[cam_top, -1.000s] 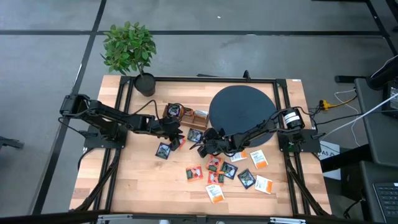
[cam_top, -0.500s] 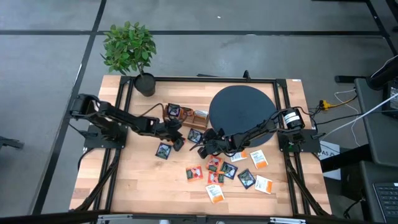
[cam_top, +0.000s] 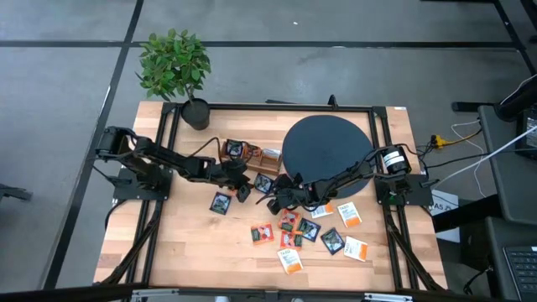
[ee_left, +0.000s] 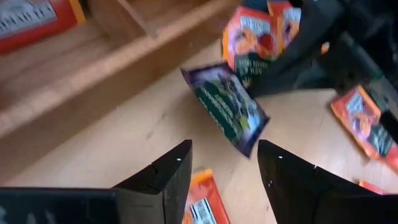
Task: Pick & Place Tea
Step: Put the dark blue tea bag into the left section of the wooden organizer
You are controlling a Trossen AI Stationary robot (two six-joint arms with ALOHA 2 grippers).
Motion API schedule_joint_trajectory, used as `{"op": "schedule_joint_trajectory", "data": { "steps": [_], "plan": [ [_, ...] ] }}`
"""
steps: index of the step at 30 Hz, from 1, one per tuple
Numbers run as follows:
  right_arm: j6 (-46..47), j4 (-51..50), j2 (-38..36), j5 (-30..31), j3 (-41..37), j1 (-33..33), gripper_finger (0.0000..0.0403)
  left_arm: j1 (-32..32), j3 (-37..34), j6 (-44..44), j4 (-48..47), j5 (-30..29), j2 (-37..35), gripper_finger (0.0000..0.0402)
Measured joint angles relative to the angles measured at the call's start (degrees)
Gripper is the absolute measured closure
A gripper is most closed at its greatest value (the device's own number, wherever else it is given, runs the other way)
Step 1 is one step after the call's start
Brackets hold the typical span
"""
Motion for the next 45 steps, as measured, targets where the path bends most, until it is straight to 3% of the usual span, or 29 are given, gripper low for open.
{"op": "schedule_joint_trajectory", "data": {
  "steps": [14,31,37,45],
  "plan": [
    [-0.22,-0.02,0.02,0.02,-0.04,0.0,0.0401,2.9,0.0,-0.53,1.59,2.76,0.01,0.0226],
    [-0.2,-0.07,0.04,0.01,-0.04,-0.07,0.0399,3.31,0.0,-2.14,8.85,3.63,6.01,0.023],
    [-0.2,-0.09,0.04,0.0,-0.04,-0.07,0.0399,3.42,0.0,-1.45,9.77,1.15,6.01,0.0255],
    [-0.21,-0.09,0.04,0.0,-0.04,-0.07,0.0399,3.36,0.0,-1.34,9.74,1.18,6.01,0.0319]
  ]
}}
